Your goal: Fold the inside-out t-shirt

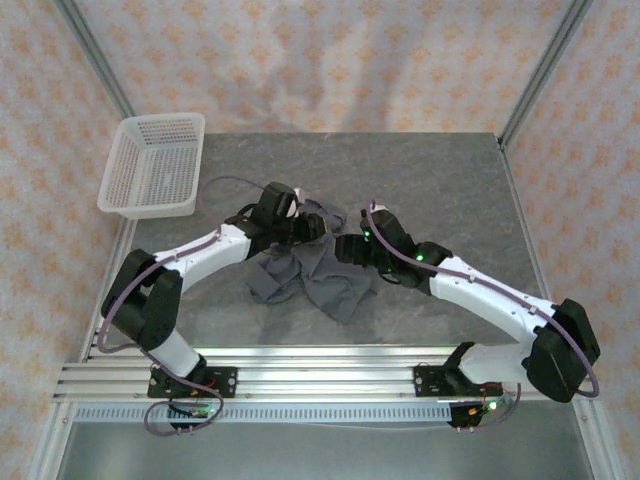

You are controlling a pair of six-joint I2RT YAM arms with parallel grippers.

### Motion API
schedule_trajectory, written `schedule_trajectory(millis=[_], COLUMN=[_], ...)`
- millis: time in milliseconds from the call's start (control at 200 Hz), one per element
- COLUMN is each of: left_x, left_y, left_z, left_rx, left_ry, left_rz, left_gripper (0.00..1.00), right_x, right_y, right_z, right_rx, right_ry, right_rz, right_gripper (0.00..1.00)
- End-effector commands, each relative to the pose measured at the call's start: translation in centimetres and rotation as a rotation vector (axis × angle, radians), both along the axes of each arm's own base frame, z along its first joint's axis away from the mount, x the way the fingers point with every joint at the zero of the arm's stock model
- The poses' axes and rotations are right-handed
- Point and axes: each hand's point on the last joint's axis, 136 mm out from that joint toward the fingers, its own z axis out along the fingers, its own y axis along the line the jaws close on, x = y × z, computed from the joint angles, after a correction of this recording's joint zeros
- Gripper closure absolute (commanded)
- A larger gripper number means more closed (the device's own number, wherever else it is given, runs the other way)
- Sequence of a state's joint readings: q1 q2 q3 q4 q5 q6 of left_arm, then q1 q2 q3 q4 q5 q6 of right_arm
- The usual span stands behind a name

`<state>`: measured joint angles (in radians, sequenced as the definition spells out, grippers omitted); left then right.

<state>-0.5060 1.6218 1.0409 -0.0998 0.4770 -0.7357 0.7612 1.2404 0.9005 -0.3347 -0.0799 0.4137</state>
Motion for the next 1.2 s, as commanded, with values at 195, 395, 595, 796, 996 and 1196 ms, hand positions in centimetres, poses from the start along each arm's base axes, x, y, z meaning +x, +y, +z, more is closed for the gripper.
schedule_trajectory(millis=[195, 395, 595, 796, 996, 1196], left_x=[-1.2, -3.0, -1.3, 0.2, 0.6, 1.2], left_y=[2.6, 0.3, -1.0, -2.1, -1.4, 0.8], left_z=[1.5, 2.1, 1.6, 1.3, 1.9, 3.5], left_rx=[0.09, -0.047, -0.077, -0.093, -0.045, 0.037], left_ry=[-0.034, 0.02, 0.038, 0.025, 0.005, -0.033], left_rz=[0.071, -0.009, 0.004, 0.007, 0.019, 0.053], left_gripper=[0.41, 0.43, 0.4, 0.56, 0.88, 0.99], right_x=[-0.1, 0.1, 0.0, -0.1, -0.3, -0.3], right_y=[-0.7, -0.3, 0.1, -0.6, -0.8, 0.8], right_z=[0.4, 0.1, 0.2, 0.4, 0.1, 0.8], right_rx=[-0.036, -0.025, -0.008, -0.015, -0.02, 0.025], right_ry=[-0.016, -0.009, 0.006, -0.011, -0.005, -0.027], right_rz=[-0.007, -0.006, -0.003, -0.018, -0.023, 0.051], right_gripper=[0.27, 0.28, 0.27, 0.27, 0.27, 0.28])
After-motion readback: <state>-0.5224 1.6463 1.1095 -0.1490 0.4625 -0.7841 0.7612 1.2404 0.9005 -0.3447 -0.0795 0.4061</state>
